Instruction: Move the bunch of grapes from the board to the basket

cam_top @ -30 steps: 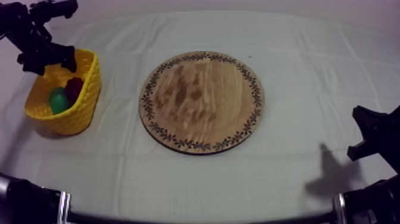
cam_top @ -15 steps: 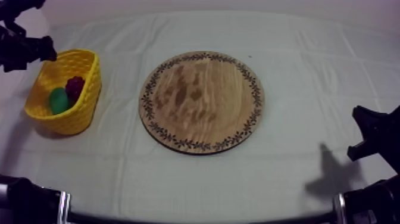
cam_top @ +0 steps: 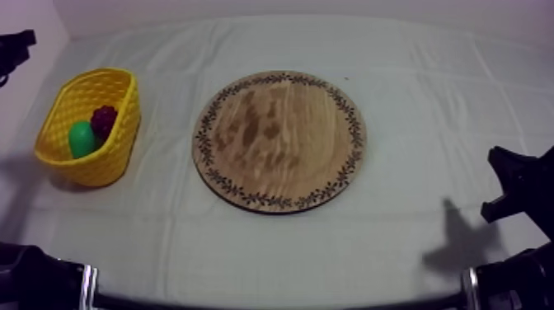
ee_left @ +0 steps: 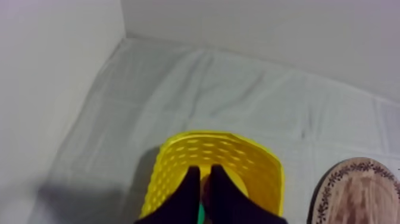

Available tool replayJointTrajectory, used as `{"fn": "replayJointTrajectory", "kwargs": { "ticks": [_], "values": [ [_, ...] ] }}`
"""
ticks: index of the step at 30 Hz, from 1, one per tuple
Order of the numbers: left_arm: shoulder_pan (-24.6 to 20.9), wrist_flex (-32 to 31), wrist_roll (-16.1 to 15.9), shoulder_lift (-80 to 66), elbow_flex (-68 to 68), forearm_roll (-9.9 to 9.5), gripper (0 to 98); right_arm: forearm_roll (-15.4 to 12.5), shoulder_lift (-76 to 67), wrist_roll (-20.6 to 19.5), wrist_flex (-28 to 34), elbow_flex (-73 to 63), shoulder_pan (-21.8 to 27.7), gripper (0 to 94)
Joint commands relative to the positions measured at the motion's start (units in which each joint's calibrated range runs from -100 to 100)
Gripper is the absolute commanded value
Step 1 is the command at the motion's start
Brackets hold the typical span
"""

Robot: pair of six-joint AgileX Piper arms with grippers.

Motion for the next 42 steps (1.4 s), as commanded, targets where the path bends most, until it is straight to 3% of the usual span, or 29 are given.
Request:
{"fn": "replayJointTrajectory", "kwargs": {
  "ticks": [1,12,18,25,42],
  "values": [
    [-0.22,-1.55,0.27,-7.5,2.14,-0.02,0.8,0.01,-0.01,-0.01,0.0,-0.03,-0.02,0.4],
    [-2.46,-19.95,3.97,-35.84,27.22,-0.71,0.0,0.01,-0.01,0.0,0.0,-0.03,-0.02,0.4],
    [-2.61,-25.65,3.09,-45.82,39.34,-0.81,0.0,0.01,-0.01,-0.01,0.0,-0.03,-0.02,0.4],
    [-1.48,-26.81,1.81,-52.93,47.69,-0.82,0.0,0.01,-0.01,-0.04,0.0,-0.03,-0.02,0.4],
    [-1.31,-21.19,-1.16,-56.7,50.83,3.22,0.0,0.01,-0.01,0.01,0.0,-0.03,0.05,0.4]
  ]
}}
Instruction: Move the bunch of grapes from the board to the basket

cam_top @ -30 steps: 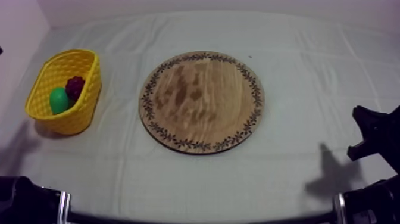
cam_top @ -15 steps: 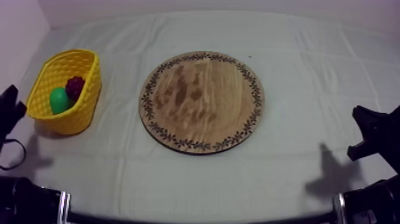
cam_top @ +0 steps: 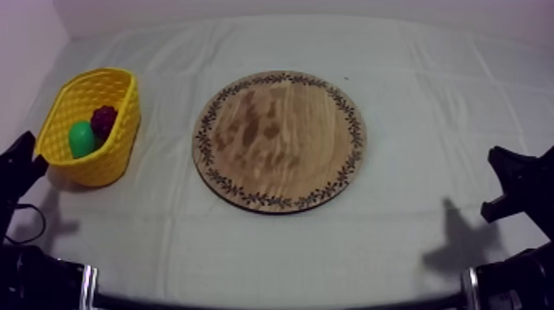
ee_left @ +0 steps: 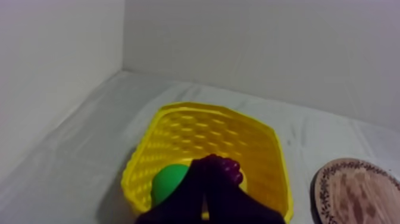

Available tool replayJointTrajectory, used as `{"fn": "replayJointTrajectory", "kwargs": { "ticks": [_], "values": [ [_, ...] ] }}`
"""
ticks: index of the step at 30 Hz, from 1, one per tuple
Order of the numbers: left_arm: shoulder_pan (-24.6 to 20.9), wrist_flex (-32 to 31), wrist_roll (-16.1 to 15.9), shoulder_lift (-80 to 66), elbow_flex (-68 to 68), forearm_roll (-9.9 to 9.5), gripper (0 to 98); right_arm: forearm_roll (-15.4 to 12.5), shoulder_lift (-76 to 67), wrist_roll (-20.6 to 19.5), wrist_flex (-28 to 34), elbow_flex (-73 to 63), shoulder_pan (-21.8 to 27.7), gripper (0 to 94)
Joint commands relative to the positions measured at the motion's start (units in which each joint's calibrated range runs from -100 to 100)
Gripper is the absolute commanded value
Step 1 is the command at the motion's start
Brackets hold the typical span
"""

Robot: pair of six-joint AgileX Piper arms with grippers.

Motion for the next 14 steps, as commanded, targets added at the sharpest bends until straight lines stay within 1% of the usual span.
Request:
{"fn": "replayJointTrajectory", "kwargs": {
  "ticks": [1,4,6,14],
  "values": [
    [-0.47,1.14,-1.04,-0.02,0.06,0.54,0.0,0.01,-0.01,0.04,0.0,-0.03,0.05,0.4],
    [-1.94,3.91,-3.24,-0.04,0.06,2.11,0.0,0.01,-0.01,0.04,0.0,-0.03,0.05,0.4],
    [-2.57,4.79,-3.89,-0.04,0.06,2.67,0.0,0.01,-0.01,0.04,0.0,-0.03,0.05,0.4],
    [-3.14,6.11,-4.73,-0.05,0.06,3.49,0.0,0.01,-0.01,0.04,0.0,-0.03,0.05,0.4]
  ]
}}
